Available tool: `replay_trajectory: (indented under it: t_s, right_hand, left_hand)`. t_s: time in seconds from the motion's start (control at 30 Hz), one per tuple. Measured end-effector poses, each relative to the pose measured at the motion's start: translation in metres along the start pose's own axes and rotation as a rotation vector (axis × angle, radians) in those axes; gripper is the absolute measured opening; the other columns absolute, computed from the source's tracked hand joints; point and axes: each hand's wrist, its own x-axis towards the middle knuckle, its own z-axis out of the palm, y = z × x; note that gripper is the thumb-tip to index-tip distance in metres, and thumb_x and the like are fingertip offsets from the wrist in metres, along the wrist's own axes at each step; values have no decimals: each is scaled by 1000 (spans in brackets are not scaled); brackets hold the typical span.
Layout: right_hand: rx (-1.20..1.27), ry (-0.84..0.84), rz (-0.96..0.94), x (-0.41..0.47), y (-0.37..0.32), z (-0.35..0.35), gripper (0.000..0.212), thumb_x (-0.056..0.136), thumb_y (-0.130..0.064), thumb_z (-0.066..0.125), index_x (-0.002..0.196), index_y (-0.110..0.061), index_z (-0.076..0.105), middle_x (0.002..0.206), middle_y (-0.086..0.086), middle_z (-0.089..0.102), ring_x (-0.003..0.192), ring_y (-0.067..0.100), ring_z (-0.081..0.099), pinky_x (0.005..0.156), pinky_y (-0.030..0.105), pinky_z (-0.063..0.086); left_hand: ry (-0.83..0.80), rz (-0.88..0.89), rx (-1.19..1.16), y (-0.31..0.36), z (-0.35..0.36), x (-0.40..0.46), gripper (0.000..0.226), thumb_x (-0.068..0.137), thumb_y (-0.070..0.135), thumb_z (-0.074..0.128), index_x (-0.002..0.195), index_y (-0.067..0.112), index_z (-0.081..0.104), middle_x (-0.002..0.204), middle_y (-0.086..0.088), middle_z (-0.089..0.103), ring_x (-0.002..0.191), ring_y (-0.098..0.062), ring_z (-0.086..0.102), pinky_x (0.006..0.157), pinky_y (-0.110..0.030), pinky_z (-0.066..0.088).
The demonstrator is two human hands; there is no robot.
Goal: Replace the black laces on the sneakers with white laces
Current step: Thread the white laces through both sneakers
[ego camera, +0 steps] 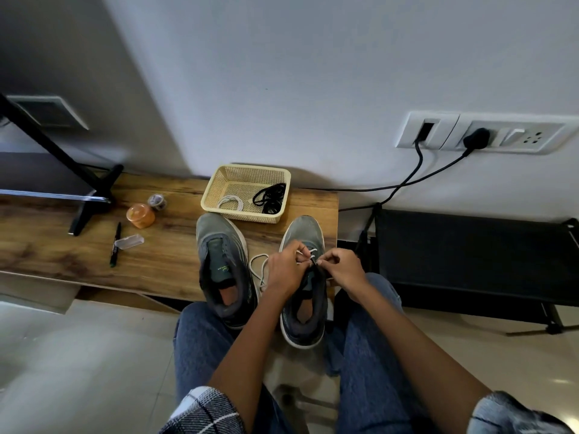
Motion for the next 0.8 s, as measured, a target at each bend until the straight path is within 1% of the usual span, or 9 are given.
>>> replay_trajectory:
  t_s: [0.1,0.2,0.23,0.33,0.4,0.53,0.63,0.67,0.8]
  right_hand:
    - [-36,-17,10,3,0,1,11,87,-12,66,77,-15,63,74,-1,62,73,17,60,69,40,55]
    - [-6,-39,34,4,-2,1,9,90,-11,62,81,-12,61,74,1,59,65,13,57,53,28,51]
    - [-44,-41,26,4,-3,2,8,91,-12,60,83,-12,61,75,1,59,65,13,57,53,25,48]
    - [-285,-41,-17,5,-6,5,10,94,-15,54,85,-17,57,84,-1,60,84,18,58,72,30,46]
    - [-304,-38,-10,3,-7,5,13,96,-15,47,85,-17,53,85,0,59,84,20,58,75,36,47]
    - [56,-10,69,-5,-12,-2,13,100,-9,30,91,-11,39,84,7,58,61,20,61,55,32,54]
    - [294,68,133,-7,-14,-10,13,102,-13,27,94,-12,37,88,13,59,68,29,68,61,43,59]
    - [348,101,134,-7,-14,-12,13,102,-12,28,94,-12,38,90,14,60,71,30,68,61,43,59]
    - [430,130,49,-10,-18,-16,13,101,-10,37,92,-11,46,97,10,65,72,16,67,52,22,53]
  left_hand:
    - [-5,10,-10,0,1,-2,14,82,15,70,89,26,65,75,12,68,82,-3,66,92,-35,46]
    - [-5,13,35,1,0,-2,12,85,19,67,91,29,68,86,8,73,85,-6,67,93,-34,46]
    - [-6,12,38,2,0,-3,12,85,19,67,92,29,69,88,7,74,87,-7,67,94,-34,46]
    - [-14,24,39,4,0,-4,14,86,19,65,93,30,70,91,7,74,89,-7,68,94,-35,46]
    - [7,40,89,5,1,-6,15,87,23,63,94,34,70,91,9,74,90,-6,67,95,-36,44]
    - [68,50,149,3,4,-9,19,87,25,60,99,37,69,94,10,73,95,-11,64,95,-39,41]
    - [71,59,152,0,6,-10,20,88,26,60,101,37,69,96,10,73,95,-13,64,94,-40,44]
    - [86,68,151,-1,6,-11,20,88,28,59,103,36,69,98,10,72,97,-14,63,94,-40,44]
    - [242,69,252,3,10,-34,29,87,46,54,110,30,66,111,5,62,109,-19,49,87,-34,32]
